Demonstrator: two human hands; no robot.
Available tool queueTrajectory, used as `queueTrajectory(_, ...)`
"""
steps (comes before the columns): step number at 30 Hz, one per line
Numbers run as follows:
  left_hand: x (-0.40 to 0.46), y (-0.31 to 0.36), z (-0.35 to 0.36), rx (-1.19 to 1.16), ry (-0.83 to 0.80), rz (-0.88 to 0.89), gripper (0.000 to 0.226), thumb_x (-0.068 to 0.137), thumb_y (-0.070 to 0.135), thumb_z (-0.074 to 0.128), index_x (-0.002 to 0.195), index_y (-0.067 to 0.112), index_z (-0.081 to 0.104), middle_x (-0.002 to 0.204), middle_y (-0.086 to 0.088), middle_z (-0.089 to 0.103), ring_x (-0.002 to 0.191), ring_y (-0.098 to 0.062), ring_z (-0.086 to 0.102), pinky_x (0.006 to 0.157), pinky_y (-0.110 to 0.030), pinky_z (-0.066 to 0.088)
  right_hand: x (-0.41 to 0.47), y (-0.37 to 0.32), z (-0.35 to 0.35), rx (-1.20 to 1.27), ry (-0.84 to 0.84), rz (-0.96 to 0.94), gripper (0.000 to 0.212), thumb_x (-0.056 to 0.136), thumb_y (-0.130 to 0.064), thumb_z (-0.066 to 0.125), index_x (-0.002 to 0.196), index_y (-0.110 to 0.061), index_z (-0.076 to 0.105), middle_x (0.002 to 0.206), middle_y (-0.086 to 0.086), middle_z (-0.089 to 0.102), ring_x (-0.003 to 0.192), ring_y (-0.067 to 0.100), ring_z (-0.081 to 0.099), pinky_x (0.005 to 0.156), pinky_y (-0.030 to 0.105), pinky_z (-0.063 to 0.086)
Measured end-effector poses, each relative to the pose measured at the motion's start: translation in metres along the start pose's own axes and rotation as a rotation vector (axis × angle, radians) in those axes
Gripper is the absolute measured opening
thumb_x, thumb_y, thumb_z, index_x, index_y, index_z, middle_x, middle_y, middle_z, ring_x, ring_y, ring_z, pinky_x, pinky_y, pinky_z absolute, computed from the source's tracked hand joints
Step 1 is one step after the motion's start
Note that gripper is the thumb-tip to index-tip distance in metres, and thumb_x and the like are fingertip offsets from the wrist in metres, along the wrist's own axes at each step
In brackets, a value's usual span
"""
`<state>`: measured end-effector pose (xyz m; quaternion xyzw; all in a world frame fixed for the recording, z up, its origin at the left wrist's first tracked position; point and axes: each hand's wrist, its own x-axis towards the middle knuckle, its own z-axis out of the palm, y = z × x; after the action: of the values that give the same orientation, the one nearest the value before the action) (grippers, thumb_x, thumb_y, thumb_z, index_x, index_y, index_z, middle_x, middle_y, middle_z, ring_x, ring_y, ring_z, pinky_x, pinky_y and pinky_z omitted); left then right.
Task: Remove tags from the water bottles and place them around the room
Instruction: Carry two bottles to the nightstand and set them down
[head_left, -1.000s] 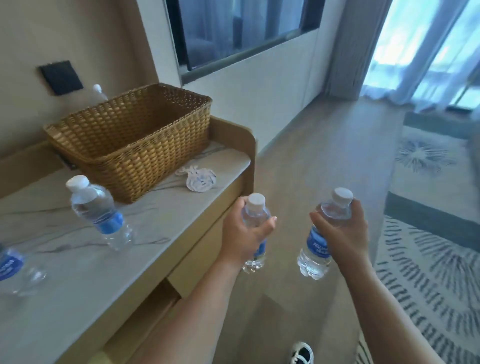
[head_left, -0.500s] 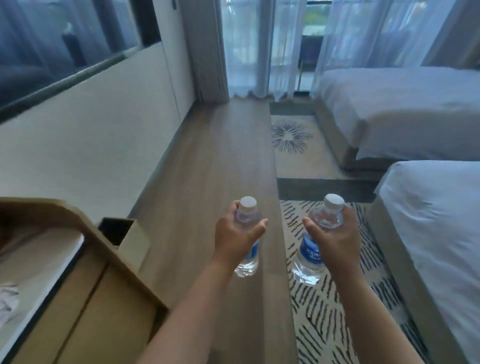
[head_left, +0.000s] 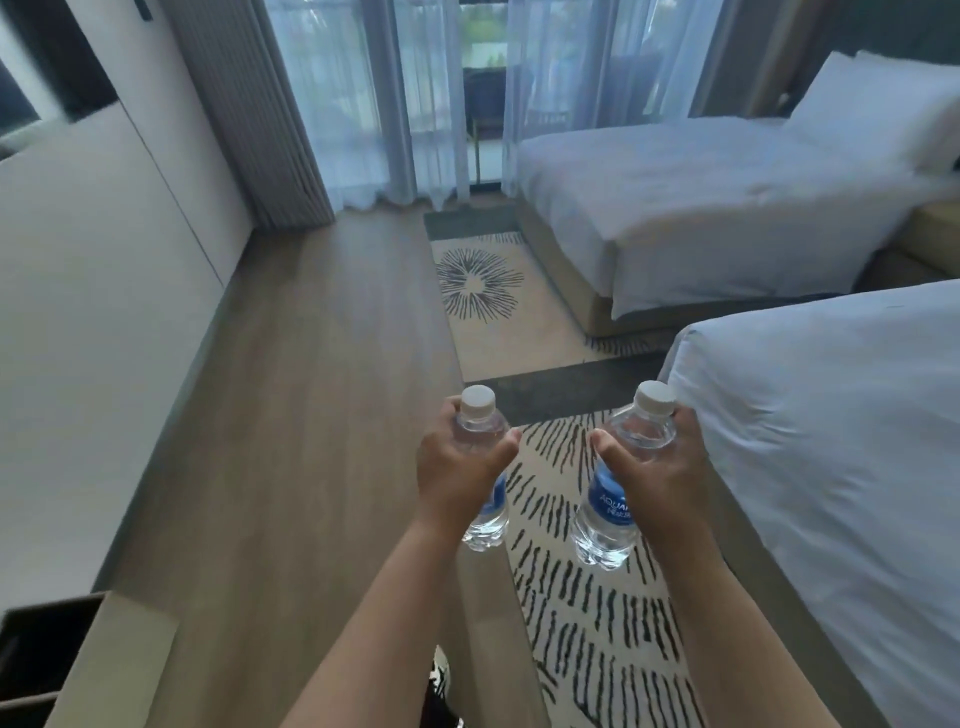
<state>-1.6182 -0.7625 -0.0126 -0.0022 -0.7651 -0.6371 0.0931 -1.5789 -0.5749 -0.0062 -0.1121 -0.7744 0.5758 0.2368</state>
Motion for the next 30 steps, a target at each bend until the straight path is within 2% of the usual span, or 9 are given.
queueTrajectory(3, 0.065, -0.014, 0.012, -0.024, -0.040, -0.014, 0.027, 0.071, 0.026, 0.083, 0.085, 0.031, 0.060, 0.081, 0.016, 0.071, 0.074, -0.002, 0.067, 0.071, -0.022, 0.052, 0.049, 0.014, 0.028, 0.007, 0.030, 0.015, 0.053, 0.073, -0.025, 0.081, 0.115, -0.023, 0.048, 0.107, 0.000, 0.061, 0.096, 0.014, 0.062, 0.080, 0.027, 0.049)
queueTrajectory(6, 0.142, -0.025, 0.019, -0.019, -0.101, 0.003, 0.028, 0.071, 0.026, 0.083, 0.085, 0.034, 0.060, 0.080, 0.018, 0.070, 0.076, 0.002, 0.066, 0.073, -0.023, 0.051, 0.108, 0.023, 0.068, 0.001, 0.103, 0.012, 0.053, 0.073, -0.025, 0.081, 0.114, -0.022, 0.048, 0.106, 0.002, 0.061, 0.096, 0.016, 0.063, 0.076, 0.022, 0.049)
queueTrajectory(10, 0.246, -0.029, 0.022, -0.008, -0.180, 0.036, 0.031, 0.073, 0.023, 0.083, 0.088, 0.033, 0.058, 0.087, 0.012, 0.070, 0.081, -0.003, 0.067, 0.078, -0.027, 0.053, 0.187, 0.025, 0.123, 0.001, 0.149, 0.014, 0.052, 0.074, -0.025, 0.080, 0.115, -0.018, 0.048, 0.107, 0.005, 0.061, 0.096, 0.020, 0.064, 0.082, 0.030, 0.052)
queueTrajectory(12, 0.294, -0.028, 0.024, -0.009, -0.206, 0.045, 0.034, 0.073, 0.022, 0.083, 0.091, 0.034, 0.057, 0.091, 0.009, 0.069, 0.085, -0.007, 0.067, 0.080, -0.027, 0.053, 0.223, 0.025, 0.146, 0.000, 0.171, 0.017, 0.050, 0.074, -0.025, 0.080, 0.112, -0.018, 0.049, 0.105, 0.003, 0.062, 0.095, 0.016, 0.064, 0.081, 0.025, 0.052)
queueTrajectory(15, 0.356, -0.029, 0.033, -0.020, -0.229, 0.049, 0.036, 0.072, 0.020, 0.083, 0.093, 0.033, 0.056, 0.093, 0.007, 0.069, 0.087, -0.010, 0.067, 0.081, -0.029, 0.052, 0.268, 0.027, 0.171, -0.016, 0.200, 0.011, 0.048, 0.074, -0.025, 0.081, 0.110, -0.021, 0.049, 0.101, -0.004, 0.061, 0.092, 0.002, 0.062, 0.072, 0.007, 0.047)
queueTrajectory(17, 0.391, -0.033, 0.043, -0.026, -0.254, 0.051, 0.036, 0.072, 0.020, 0.083, 0.094, 0.031, 0.057, 0.093, 0.005, 0.069, 0.087, -0.011, 0.067, 0.081, -0.029, 0.053, 0.295, 0.031, 0.182, -0.045, 0.224, 0.004, 0.048, 0.074, -0.025, 0.081, 0.110, -0.020, 0.049, 0.100, -0.009, 0.060, 0.091, -0.007, 0.059, 0.071, 0.002, 0.043)
queueTrajectory(21, 0.452, -0.043, 0.073, -0.055, -0.284, 0.048, 0.033, 0.071, 0.022, 0.084, 0.090, 0.030, 0.058, 0.086, 0.009, 0.070, 0.076, 0.000, 0.067, 0.070, -0.017, 0.049, 0.348, 0.044, 0.195, -0.117, 0.257, -0.020, 0.049, 0.073, -0.026, 0.081, 0.109, -0.021, 0.048, 0.098, -0.015, 0.057, 0.091, -0.013, 0.056, 0.070, -0.001, 0.041)
queueTrajectory(26, 0.527, -0.054, 0.133, -0.068, -0.329, 0.056, 0.034, 0.069, 0.025, 0.084, 0.093, 0.032, 0.060, 0.087, 0.007, 0.072, 0.080, -0.006, 0.069, 0.077, -0.026, 0.054, 0.427, 0.076, 0.196, -0.147, 0.307, -0.006, 0.050, 0.073, -0.030, 0.080, 0.112, -0.020, 0.049, 0.100, -0.010, 0.058, 0.093, -0.009, 0.058, 0.069, 0.001, 0.043)
queueTrajectory(30, 0.597, -0.050, 0.204, -0.057, -0.386, 0.104, 0.035, 0.069, 0.025, 0.084, 0.094, 0.032, 0.060, 0.086, 0.010, 0.071, 0.081, -0.005, 0.069, 0.075, -0.020, 0.054, 0.512, 0.103, 0.184, -0.122, 0.386, 0.006, 0.050, 0.074, -0.031, 0.079, 0.112, -0.024, 0.048, 0.101, -0.015, 0.058, 0.094, -0.008, 0.059, 0.069, 0.004, 0.047)
